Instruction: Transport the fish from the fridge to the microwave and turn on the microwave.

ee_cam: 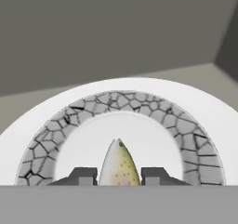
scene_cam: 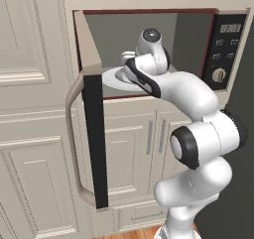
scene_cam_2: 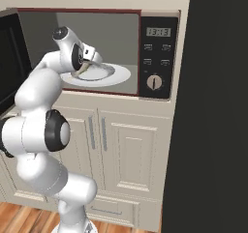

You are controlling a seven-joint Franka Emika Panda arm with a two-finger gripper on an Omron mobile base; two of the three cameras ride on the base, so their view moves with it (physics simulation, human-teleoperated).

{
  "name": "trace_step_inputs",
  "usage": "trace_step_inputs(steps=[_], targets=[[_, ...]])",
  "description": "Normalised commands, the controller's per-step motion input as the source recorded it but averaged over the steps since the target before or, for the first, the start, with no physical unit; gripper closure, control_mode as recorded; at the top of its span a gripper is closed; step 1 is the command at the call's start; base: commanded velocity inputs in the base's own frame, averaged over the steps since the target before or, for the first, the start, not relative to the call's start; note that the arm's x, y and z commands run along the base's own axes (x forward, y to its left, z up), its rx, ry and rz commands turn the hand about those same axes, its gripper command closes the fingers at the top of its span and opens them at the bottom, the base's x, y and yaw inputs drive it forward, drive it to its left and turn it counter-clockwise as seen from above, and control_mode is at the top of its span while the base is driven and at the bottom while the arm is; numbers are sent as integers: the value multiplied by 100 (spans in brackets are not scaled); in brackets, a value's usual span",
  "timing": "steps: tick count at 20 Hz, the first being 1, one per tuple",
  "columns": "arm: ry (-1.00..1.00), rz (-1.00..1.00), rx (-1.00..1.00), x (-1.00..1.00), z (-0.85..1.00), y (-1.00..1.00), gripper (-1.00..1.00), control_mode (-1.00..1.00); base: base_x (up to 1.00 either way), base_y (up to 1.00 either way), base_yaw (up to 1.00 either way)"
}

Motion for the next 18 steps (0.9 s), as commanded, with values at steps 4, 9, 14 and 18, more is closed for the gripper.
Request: trace_step_inputs(steps=[4, 9, 14, 18], targets=[[0, 0, 0, 31, -11, 0, 100, -100, 0, 0, 0], [0, 0, 0, 26, -8, 0, 100, -100, 0, 0, 0], [0, 0, 0, 13, -8, 0, 100, -100, 0, 0, 0], [0, 0, 0, 12, -8, 0, 100, -100, 0, 0, 0]])
